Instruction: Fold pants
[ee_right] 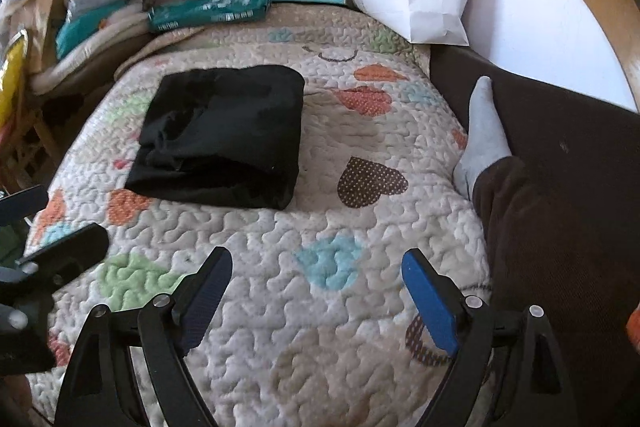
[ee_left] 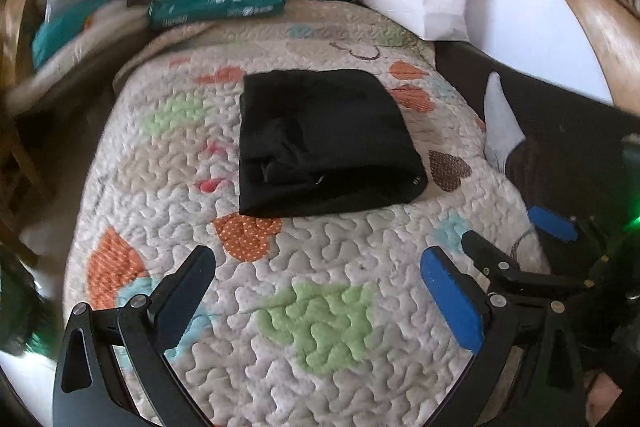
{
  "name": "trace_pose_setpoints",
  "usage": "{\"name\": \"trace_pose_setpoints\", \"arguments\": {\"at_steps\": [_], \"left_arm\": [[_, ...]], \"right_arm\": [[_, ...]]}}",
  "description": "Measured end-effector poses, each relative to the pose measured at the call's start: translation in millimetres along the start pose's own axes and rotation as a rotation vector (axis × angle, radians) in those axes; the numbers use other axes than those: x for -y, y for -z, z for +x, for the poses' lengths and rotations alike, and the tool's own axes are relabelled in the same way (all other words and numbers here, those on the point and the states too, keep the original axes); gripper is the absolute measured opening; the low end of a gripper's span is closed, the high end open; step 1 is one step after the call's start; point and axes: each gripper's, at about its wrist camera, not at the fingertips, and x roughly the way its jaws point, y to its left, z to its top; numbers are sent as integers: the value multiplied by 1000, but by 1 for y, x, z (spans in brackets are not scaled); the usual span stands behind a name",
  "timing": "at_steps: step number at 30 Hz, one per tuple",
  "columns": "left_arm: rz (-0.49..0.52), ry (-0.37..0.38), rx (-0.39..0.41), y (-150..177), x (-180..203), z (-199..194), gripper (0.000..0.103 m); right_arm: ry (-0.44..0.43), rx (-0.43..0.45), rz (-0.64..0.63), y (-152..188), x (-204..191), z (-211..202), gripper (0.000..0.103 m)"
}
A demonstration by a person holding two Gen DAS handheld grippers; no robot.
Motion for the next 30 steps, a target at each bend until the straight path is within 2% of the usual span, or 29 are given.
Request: {"name": "trace_pose_setpoints", "arguments": {"at_steps": [3, 7, 14, 21, 30], "left_arm": [[-55, 12, -13, -5, -15, 9, 102], [-71, -15, -33, -10, -25, 17, 102], [-98, -28, -79, -7, -32, 36, 102], [-119, -48, -117, -2, -38, 53, 102], [-66, -107, -61, -1, -33, 41, 102]], "right_arm": [[24, -45, 3, -9, -4, 19, 91], [25, -70, 1, -12, -13, 37, 91], [14, -65, -50, -18, -32, 53, 91], [3, -62, -60, -14, -33, 59, 91], [-11, -39, -49, -13, -33, 53, 91]]}}
